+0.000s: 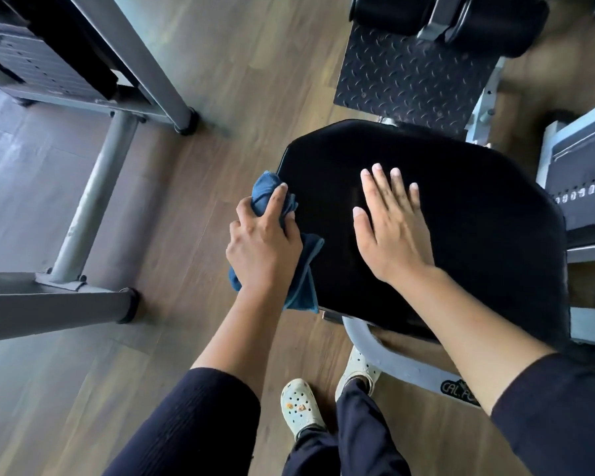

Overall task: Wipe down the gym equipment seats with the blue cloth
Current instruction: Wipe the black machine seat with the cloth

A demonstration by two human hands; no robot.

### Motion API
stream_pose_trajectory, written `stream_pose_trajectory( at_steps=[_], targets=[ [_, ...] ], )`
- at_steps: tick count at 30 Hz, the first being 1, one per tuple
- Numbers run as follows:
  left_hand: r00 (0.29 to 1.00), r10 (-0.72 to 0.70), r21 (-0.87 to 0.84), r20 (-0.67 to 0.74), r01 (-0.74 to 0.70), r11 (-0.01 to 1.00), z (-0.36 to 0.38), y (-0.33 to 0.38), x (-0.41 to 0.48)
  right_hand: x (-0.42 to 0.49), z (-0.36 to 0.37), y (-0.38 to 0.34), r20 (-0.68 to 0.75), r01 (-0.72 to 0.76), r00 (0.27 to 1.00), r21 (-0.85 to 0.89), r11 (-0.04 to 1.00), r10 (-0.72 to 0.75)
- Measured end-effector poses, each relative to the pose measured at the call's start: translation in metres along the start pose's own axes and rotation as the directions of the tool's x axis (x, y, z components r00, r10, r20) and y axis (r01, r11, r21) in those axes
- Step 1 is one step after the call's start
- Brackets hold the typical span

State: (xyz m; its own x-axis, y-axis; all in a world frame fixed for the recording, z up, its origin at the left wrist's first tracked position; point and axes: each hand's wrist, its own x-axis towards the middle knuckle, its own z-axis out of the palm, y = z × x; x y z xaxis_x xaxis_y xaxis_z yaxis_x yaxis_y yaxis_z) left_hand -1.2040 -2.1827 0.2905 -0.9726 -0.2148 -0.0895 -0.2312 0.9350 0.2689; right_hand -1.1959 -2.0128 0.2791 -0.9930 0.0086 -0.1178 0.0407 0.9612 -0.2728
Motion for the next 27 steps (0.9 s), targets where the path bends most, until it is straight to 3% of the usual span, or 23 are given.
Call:
stream_pose_trajectory(
  at_steps=[11,20,27],
  targets=[
    [0.989,-0.022,-0.268,0.145,0.061,0.962,0.012,0.032,0.097,0.053,0.009,0.001,0.062,0.084,0.995,-0.02,0.996,-0.083],
    [0.999,0.008,-0.176,0.039,-0.001,0.984,0.008,0.007,0.046,0.057,0.01,0.007,0.112,0.125,0.986,-0.023,0.992,-0.122],
    [0.997,-0.023,-0.182,0.077,0.037,0.983,0.009,0.02,0.074,0.058,0.011,0.006,0.111,0.139,0.985,-0.016,0.99,-0.136]
  ],
)
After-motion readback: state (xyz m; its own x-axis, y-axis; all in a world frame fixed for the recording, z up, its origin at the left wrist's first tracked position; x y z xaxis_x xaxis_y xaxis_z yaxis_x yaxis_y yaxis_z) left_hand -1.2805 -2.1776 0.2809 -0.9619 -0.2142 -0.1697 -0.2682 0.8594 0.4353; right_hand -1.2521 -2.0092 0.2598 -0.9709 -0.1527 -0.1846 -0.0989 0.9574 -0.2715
